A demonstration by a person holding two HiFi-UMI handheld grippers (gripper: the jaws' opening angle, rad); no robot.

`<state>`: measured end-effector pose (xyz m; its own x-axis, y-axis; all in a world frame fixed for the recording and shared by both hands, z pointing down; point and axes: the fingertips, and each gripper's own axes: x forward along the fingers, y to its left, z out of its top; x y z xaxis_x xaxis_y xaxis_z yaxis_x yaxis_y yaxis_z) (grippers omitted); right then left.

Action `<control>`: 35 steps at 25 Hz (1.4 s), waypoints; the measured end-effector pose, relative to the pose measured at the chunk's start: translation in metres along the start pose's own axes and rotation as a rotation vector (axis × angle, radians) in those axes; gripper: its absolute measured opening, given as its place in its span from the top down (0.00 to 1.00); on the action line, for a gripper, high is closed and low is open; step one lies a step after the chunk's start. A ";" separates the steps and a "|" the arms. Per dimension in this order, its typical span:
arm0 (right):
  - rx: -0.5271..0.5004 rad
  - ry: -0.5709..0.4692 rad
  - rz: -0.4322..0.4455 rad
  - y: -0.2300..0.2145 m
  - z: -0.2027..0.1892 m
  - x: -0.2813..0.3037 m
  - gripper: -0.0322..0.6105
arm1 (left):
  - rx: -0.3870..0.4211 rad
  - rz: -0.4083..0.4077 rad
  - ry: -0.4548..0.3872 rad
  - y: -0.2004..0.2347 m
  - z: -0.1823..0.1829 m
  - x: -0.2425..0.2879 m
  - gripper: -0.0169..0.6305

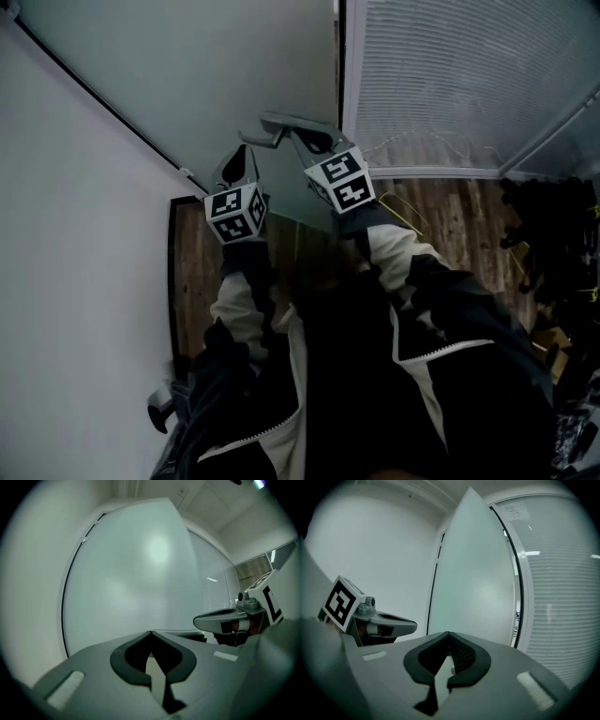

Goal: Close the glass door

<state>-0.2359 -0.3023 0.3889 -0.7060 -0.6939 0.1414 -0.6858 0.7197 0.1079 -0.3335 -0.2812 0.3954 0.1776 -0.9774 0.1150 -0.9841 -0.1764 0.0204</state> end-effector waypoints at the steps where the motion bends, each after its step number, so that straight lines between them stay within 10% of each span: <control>1: 0.001 0.009 -0.018 -0.001 -0.003 -0.003 0.94 | -0.002 -0.016 0.002 -0.001 -0.002 0.000 0.97; 10: -0.134 0.084 -0.090 0.005 -0.007 -0.017 0.94 | -0.008 -0.091 -0.007 -0.011 0.000 -0.010 0.97; 22: -1.094 0.398 -0.016 0.043 -0.047 0.044 0.52 | -0.019 -0.087 0.005 0.001 -0.011 -0.012 0.97; 29: -1.335 0.509 -0.035 0.033 -0.076 0.078 0.52 | -0.012 -0.079 0.015 0.006 -0.015 -0.014 0.97; 32: -1.386 0.527 -0.026 0.033 -0.083 0.081 0.76 | -0.016 -0.074 0.017 0.011 -0.016 -0.013 0.97; 35: -1.399 0.534 -0.011 0.032 -0.085 0.083 0.75 | -0.012 -0.083 0.019 0.011 -0.017 -0.009 0.97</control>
<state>-0.3018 -0.3348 0.4882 -0.3441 -0.8323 0.4345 0.2467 0.3664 0.8972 -0.3464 -0.2726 0.4114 0.2590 -0.9569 0.1314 -0.9658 -0.2555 0.0428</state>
